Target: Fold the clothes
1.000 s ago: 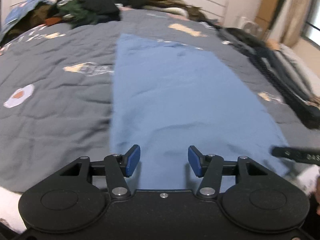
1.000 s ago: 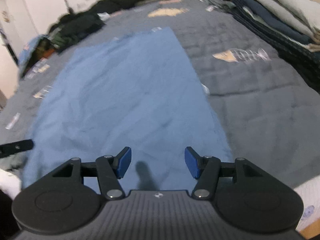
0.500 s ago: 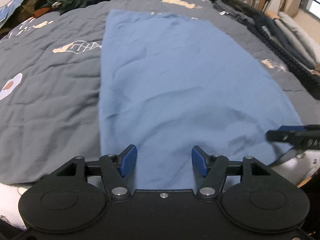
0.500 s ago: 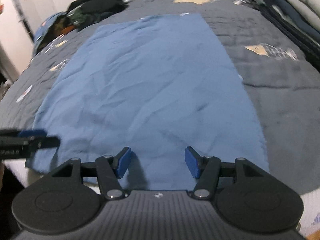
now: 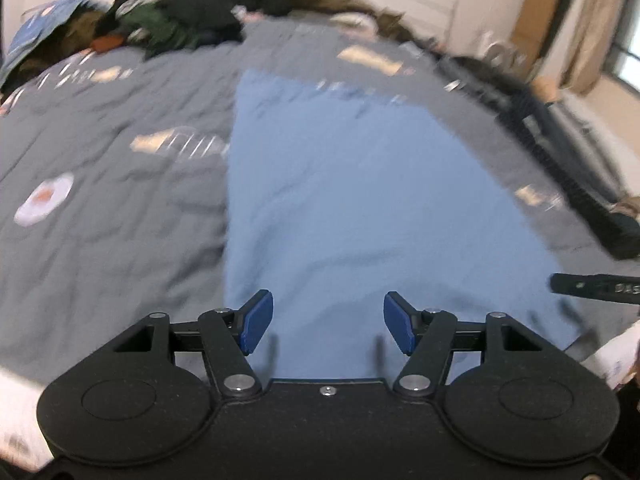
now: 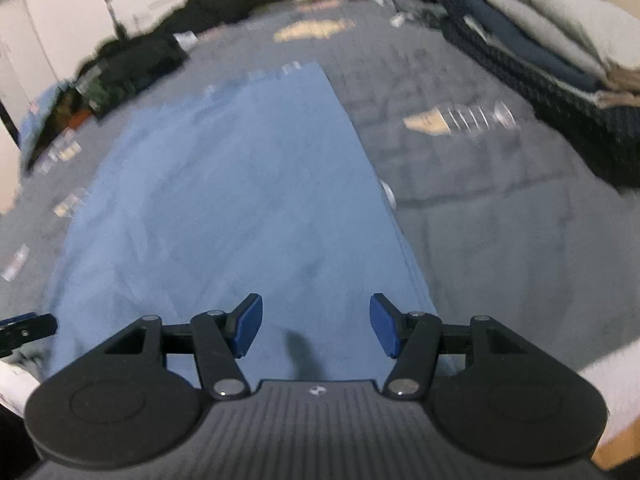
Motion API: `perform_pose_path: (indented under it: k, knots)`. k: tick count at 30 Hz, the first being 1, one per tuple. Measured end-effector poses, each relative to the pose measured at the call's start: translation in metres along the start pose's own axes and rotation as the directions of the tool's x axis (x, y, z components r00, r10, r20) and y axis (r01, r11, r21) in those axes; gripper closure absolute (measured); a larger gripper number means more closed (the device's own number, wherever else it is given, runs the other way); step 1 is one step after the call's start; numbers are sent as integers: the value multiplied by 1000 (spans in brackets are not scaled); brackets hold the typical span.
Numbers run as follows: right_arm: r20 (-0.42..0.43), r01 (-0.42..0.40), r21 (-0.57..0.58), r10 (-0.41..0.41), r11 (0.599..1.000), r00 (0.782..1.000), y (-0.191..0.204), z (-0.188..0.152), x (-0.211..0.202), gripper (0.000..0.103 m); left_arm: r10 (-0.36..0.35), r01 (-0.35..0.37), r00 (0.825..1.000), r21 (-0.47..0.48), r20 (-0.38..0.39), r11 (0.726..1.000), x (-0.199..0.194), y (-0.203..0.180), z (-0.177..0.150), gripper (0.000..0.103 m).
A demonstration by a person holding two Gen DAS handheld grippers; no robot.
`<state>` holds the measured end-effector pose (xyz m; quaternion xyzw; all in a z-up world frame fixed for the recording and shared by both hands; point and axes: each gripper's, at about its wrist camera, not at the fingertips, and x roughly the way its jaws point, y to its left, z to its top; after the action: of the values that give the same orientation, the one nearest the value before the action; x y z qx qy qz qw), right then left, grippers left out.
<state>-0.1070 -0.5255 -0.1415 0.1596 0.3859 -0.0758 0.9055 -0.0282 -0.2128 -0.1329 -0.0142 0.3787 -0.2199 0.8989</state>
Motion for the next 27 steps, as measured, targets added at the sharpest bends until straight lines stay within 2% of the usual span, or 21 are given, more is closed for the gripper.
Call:
perform_pose_path:
  k: [2, 5, 7, 10, 12, 15, 17, 20, 23, 27]
  knots:
    - [18, -41, -20, 42, 999, 999, 6, 5, 1, 44, -12, 11, 1000, 23, 19, 1000, 6, -2, 7, 40]
    - [11, -104, -61, 105, 993, 994, 19, 9, 12, 44, -32, 32, 999, 20, 2, 999, 22, -2, 10, 40]
    - [-26, -153, -90, 151, 984, 988, 28, 9, 25, 44, -50, 50, 999, 30, -18, 998, 33, -2, 10, 40]
    - [-81, -176, -148, 165, 973, 983, 34, 9, 46, 44, -41, 44, 998, 69, -44, 997, 44, 2, 10, 40]
    - [-106, -166, -159, 151, 973, 983, 31, 7, 55, 44, -30, 33, 998, 56, -64, 998, 49, 12, 10, 40]
    - [-108, -166, -138, 152, 976, 983, 18, 8, 56, 44, 28, -30, 998, -34, -62, 999, 50, 33, 9, 40]
    - [-104, -140, -134, 126, 981, 987, 9, 12, 54, 44, 69, -75, 996, -113, -56, 991, 48, 48, 8, 40]
    - [-86, -106, -107, 97, 989, 992, -6, 17, 48, 44, 99, -105, 994, -198, -43, 975, 36, 61, 7, 40]
    - [-70, -101, -54, 97, 993, 993, -20, 21, 39, 44, 92, -97, 995, -206, -36, 974, 22, 59, 1, 40]
    - [-39, -104, -51, 103, 993, 994, -33, 24, 23, 44, 70, -75, 997, -192, -31, 978, 6, 47, -7, 40]
